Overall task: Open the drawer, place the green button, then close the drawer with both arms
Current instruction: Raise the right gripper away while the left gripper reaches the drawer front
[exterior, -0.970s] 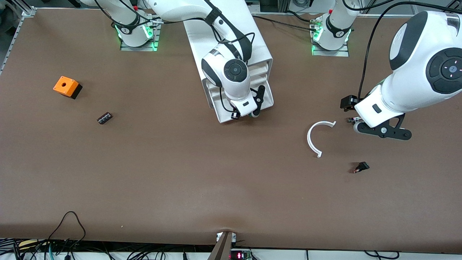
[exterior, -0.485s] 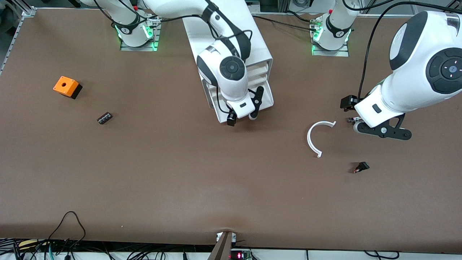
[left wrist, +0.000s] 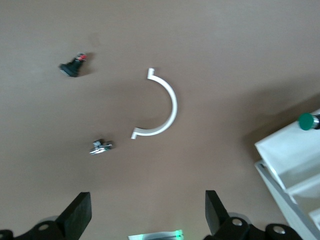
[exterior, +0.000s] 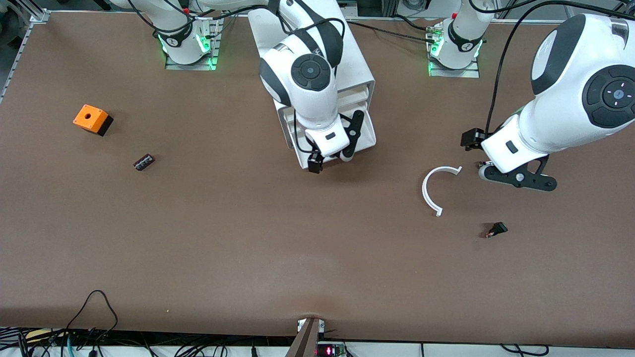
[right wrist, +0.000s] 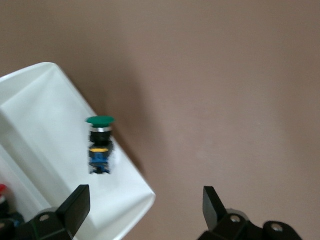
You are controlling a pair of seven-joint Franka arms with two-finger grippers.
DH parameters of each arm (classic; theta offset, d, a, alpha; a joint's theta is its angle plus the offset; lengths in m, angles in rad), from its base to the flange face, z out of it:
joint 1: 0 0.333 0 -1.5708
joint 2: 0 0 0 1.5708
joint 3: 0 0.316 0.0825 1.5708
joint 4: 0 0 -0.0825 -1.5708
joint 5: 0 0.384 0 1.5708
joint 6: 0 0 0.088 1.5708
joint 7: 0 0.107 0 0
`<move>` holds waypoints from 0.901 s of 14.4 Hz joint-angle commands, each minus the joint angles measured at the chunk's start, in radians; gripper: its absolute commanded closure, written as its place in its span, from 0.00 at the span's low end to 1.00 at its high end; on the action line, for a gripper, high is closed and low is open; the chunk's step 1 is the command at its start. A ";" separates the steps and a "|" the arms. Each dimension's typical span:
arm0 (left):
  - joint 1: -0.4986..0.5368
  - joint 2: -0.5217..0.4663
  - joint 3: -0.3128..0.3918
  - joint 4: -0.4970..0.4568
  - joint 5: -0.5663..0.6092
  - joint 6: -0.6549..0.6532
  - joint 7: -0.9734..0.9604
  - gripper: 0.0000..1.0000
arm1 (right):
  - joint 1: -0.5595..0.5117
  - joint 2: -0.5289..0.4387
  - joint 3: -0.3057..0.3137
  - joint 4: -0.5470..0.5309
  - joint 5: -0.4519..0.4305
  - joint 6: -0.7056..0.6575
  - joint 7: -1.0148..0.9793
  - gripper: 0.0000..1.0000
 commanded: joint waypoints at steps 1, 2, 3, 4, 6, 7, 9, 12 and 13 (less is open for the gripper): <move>-0.005 0.027 0.004 0.005 -0.027 0.030 -0.009 0.00 | 0.001 -0.060 -0.038 0.002 0.030 -0.030 -0.005 0.00; -0.007 0.050 0.002 0.004 -0.029 0.071 -0.009 0.00 | 0.001 -0.068 -0.060 0.002 0.036 -0.060 -0.005 0.00; -0.011 0.075 0.002 0.001 -0.029 0.123 -0.012 0.00 | 0.001 -0.076 -0.084 0.003 0.043 -0.096 -0.005 0.00; -0.038 0.096 0.001 0.001 -0.027 0.173 -0.039 0.00 | 0.001 -0.097 -0.104 0.003 0.056 -0.113 -0.005 0.00; -0.078 0.158 0.001 0.001 -0.030 0.255 -0.117 0.00 | -0.043 -0.134 -0.112 0.002 0.106 -0.120 -0.003 0.00; -0.107 0.184 0.001 0.001 -0.045 0.302 -0.153 0.00 | -0.074 -0.151 -0.112 0.000 0.140 -0.120 -0.002 0.00; -0.135 0.231 0.002 0.001 -0.093 0.391 -0.232 0.00 | -0.106 -0.160 -0.129 -0.001 0.151 -0.120 0.003 0.00; -0.197 0.284 0.002 0.001 -0.142 0.482 -0.364 0.00 | -0.141 -0.157 -0.178 -0.003 0.149 -0.113 0.084 0.00; -0.224 0.300 0.002 0.001 -0.142 0.502 -0.419 0.00 | -0.171 -0.158 -0.178 -0.012 0.152 -0.113 0.095 0.00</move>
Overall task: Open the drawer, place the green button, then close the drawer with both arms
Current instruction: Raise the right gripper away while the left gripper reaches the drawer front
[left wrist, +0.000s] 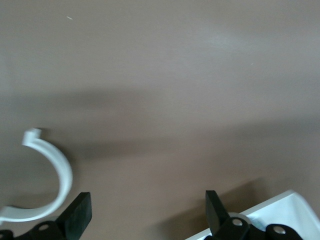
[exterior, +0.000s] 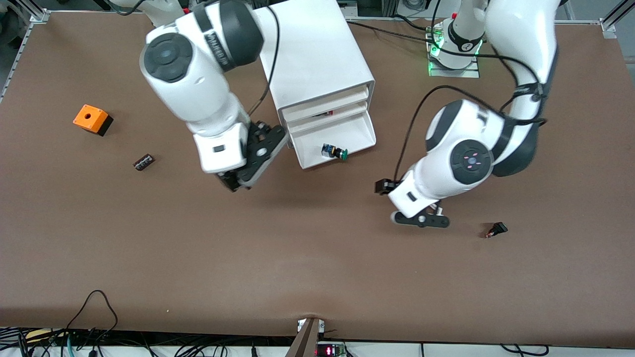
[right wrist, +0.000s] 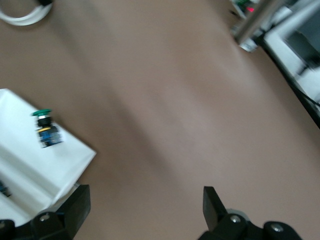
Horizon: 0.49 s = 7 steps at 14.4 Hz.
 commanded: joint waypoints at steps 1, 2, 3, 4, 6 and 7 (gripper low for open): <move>-0.074 0.043 0.009 0.012 -0.023 0.049 -0.152 0.00 | -0.069 -0.005 -0.002 -0.035 0.021 -0.009 0.067 0.00; -0.099 0.063 0.009 0.012 -0.021 0.067 -0.200 0.00 | -0.102 -0.011 -0.002 -0.056 0.020 -0.009 0.100 0.00; -0.125 0.078 0.009 0.009 -0.023 0.093 -0.223 0.00 | -0.146 -0.017 -0.002 -0.069 0.015 -0.014 0.131 0.00; -0.145 0.091 0.009 -0.004 -0.023 0.121 -0.225 0.00 | -0.188 -0.025 -0.002 -0.075 0.006 -0.031 0.148 0.00; -0.164 0.095 0.009 -0.078 -0.021 0.185 -0.225 0.00 | -0.266 -0.026 0.008 -0.076 -0.084 -0.129 0.156 0.00; -0.162 0.094 0.009 -0.118 -0.021 0.210 -0.210 0.00 | -0.287 -0.026 0.016 -0.076 -0.138 -0.135 0.158 0.00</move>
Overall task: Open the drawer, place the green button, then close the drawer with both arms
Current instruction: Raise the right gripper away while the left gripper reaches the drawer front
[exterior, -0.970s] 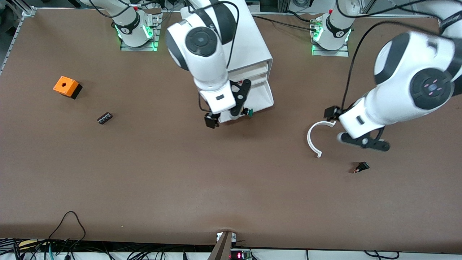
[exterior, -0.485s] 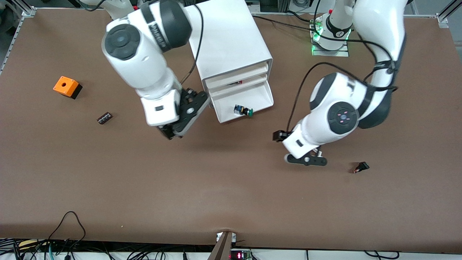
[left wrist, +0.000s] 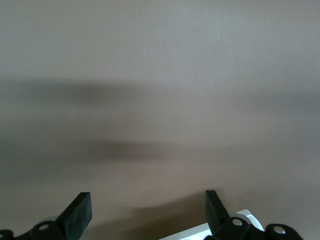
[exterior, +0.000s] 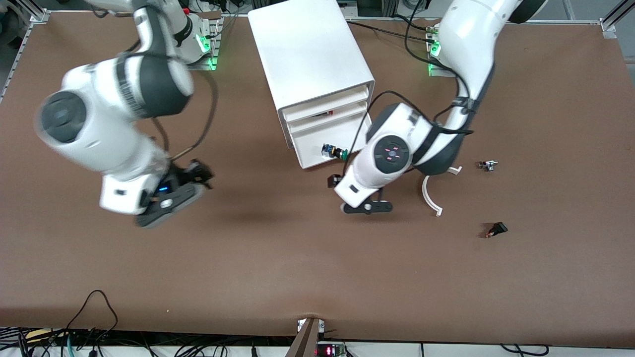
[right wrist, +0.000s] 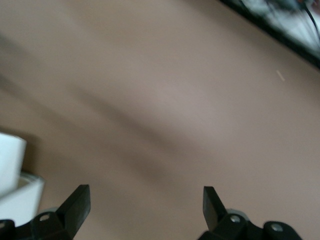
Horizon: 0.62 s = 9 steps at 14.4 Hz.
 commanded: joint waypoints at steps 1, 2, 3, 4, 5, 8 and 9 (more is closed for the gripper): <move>-0.002 -0.010 0.010 -0.103 -0.018 0.063 0.013 0.00 | -0.060 -0.028 0.037 -0.018 -0.113 -0.044 0.037 0.00; -0.015 -0.010 0.010 -0.109 -0.018 0.064 -0.001 0.00 | -0.070 -0.031 0.036 -0.023 -0.115 -0.050 0.037 0.00; -0.037 -0.010 0.010 -0.120 -0.020 0.064 -0.011 0.00 | -0.102 -0.045 0.037 -0.026 -0.117 -0.071 0.037 0.00; -0.046 -0.012 0.008 -0.126 -0.020 0.063 -0.030 0.00 | -0.153 -0.060 0.039 -0.029 -0.115 -0.094 0.025 0.00; -0.043 -0.012 0.005 -0.135 -0.021 0.060 -0.022 0.00 | -0.188 -0.071 0.042 -0.030 -0.114 -0.101 0.019 0.00; -0.046 0.003 -0.016 -0.163 -0.049 0.077 -0.031 0.00 | -0.305 -0.096 0.136 -0.021 -0.181 -0.190 0.019 0.00; -0.055 0.005 -0.016 -0.166 -0.049 0.101 -0.047 0.00 | -0.364 -0.119 0.210 -0.023 -0.212 -0.190 0.022 0.00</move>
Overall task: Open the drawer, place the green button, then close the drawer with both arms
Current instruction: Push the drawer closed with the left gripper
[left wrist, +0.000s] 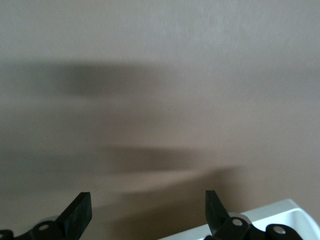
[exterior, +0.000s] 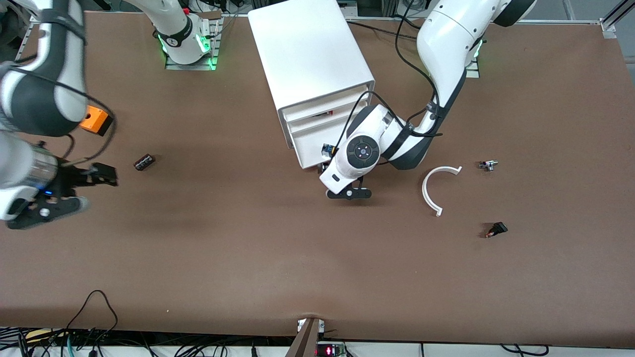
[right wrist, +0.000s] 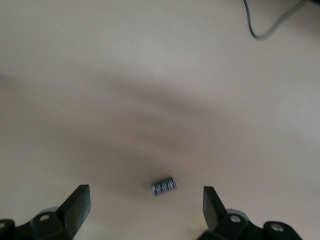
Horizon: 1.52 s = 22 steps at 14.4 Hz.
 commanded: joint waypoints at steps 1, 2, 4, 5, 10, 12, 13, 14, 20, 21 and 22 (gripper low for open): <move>-0.021 -0.008 0.003 -0.030 -0.026 0.052 -0.050 0.00 | -0.167 -0.083 0.208 -0.022 -0.077 -0.023 0.013 0.00; -0.022 -0.002 0.003 -0.027 -0.025 0.068 -0.067 0.00 | -0.214 -0.095 0.257 -0.022 -0.085 -0.027 0.013 0.00; -0.036 0.003 0.001 -0.024 -0.026 0.108 -0.088 0.00 | -0.237 -0.135 0.279 -0.045 -0.088 -0.032 0.018 0.00; -0.038 0.003 0.001 -0.023 -0.026 0.108 -0.098 0.00 | -0.251 -0.169 0.287 -0.085 -0.087 -0.018 0.024 0.00; -0.056 0.012 0.001 -0.030 -0.028 0.105 -0.157 0.00 | -0.360 -0.291 0.359 -0.280 -0.102 0.080 0.006 0.00; -0.067 0.012 0.001 -0.037 -0.028 0.087 -0.183 0.00 | -0.360 -0.363 0.360 -0.350 -0.101 0.112 -0.022 0.00; -0.068 0.009 0.001 -0.041 -0.028 0.076 -0.197 0.00 | -0.360 -0.408 0.359 -0.389 -0.101 0.114 -0.026 0.00; -0.071 0.004 -0.002 -0.043 -0.028 0.069 -0.209 0.00 | -0.360 -0.435 0.359 -0.406 -0.099 0.114 -0.027 0.00; -0.067 -0.039 -0.035 -0.046 -0.028 -0.114 -0.211 0.00 | -0.365 -0.425 0.342 -0.395 -0.107 0.102 -0.028 0.00; -0.071 -0.035 -0.037 -0.049 -0.028 -0.113 -0.211 0.00 | -0.365 -0.425 0.331 -0.395 -0.105 0.097 -0.022 0.00; -0.071 -0.035 -0.042 -0.060 -0.028 -0.106 -0.211 0.00 | -0.365 -0.425 0.324 -0.395 -0.104 0.097 -0.005 0.00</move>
